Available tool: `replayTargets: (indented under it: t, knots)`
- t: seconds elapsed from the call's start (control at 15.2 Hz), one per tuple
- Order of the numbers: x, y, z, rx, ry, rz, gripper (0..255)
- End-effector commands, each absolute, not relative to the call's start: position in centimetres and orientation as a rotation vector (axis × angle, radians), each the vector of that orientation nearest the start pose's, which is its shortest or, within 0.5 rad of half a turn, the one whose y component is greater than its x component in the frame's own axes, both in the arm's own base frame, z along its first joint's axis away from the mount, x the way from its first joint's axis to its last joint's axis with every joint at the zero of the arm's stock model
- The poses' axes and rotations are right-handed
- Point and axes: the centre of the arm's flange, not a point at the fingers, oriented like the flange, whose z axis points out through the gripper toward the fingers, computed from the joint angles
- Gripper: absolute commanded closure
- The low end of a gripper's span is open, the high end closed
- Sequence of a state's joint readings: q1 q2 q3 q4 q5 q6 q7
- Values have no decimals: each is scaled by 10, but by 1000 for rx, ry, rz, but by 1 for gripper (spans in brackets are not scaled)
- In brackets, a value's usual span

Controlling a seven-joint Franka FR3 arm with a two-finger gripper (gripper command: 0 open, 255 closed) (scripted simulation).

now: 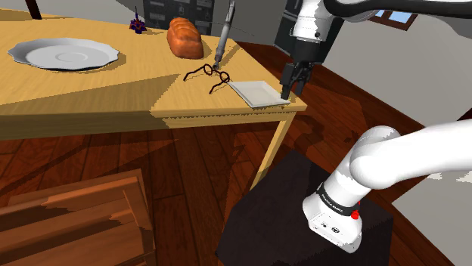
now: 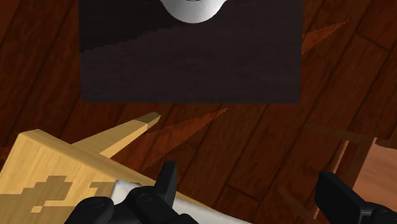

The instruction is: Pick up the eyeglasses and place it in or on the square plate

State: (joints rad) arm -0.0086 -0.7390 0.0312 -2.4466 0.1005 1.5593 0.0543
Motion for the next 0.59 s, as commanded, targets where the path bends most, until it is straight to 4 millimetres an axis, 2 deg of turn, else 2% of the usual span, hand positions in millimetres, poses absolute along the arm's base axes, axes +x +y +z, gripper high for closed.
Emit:
replayTargets:
  t: [0.0,0.53]
  knots:
    - [311,20,533,-3058,73,231,0]
    - [399,19,515,-3087,-40,74,0]
